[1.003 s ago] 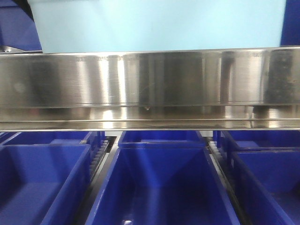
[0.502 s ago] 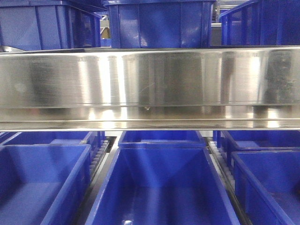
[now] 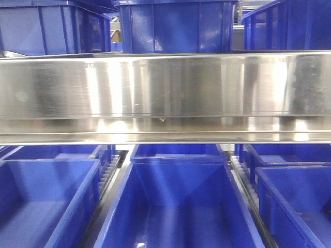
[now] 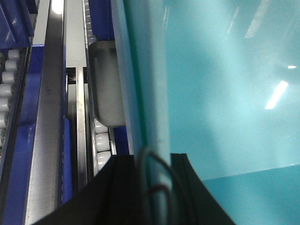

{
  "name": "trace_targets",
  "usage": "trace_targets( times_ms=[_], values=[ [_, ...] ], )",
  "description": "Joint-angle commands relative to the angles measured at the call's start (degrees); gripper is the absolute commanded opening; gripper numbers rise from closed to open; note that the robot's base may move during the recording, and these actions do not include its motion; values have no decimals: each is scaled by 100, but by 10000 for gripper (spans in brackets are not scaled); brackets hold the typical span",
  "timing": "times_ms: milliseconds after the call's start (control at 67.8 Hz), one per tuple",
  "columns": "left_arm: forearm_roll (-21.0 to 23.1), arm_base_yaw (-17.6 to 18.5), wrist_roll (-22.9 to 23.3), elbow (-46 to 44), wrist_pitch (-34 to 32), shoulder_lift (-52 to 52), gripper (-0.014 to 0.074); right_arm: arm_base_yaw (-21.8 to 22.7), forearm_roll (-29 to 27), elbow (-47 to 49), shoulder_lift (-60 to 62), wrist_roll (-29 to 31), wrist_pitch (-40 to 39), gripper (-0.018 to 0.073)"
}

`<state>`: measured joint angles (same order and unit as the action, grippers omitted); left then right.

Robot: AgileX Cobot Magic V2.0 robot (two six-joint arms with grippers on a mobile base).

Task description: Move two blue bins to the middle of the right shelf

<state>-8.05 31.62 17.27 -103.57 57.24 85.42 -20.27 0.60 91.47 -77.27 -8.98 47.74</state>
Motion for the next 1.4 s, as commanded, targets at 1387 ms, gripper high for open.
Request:
trace_targets(
  times_ms=[1387],
  values=[
    [5, 13, -53, -105, -767, -157, -111, -10, 77, 102, 87, 85, -497, -154]
  ],
)
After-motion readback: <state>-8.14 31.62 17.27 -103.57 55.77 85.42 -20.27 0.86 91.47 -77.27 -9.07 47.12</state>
